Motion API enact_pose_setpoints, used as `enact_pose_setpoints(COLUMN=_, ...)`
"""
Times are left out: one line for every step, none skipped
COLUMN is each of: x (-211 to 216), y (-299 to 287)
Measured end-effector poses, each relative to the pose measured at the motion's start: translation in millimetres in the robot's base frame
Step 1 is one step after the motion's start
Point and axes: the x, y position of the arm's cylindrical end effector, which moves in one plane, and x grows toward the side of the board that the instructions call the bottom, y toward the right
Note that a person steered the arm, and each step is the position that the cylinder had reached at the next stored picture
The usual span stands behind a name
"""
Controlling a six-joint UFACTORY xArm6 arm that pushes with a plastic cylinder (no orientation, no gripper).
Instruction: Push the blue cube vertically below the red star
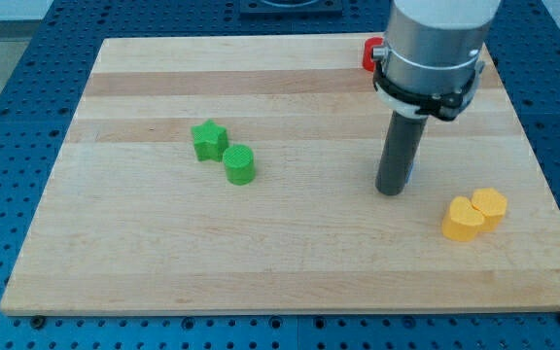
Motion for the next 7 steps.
enact_pose_setpoints(x=-21.9, y=7.0)
enact_pose_setpoints(x=-30.0, y=26.5)
enact_pose_setpoints(x=-33.6, y=44.7)
enact_pose_setpoints(x=-51.6, y=45.5)
enact_pose_setpoints(x=-69.0, y=45.5)
enact_pose_setpoints(x=-87.8, y=45.5)
enact_pose_setpoints(x=-99.5, y=43.5)
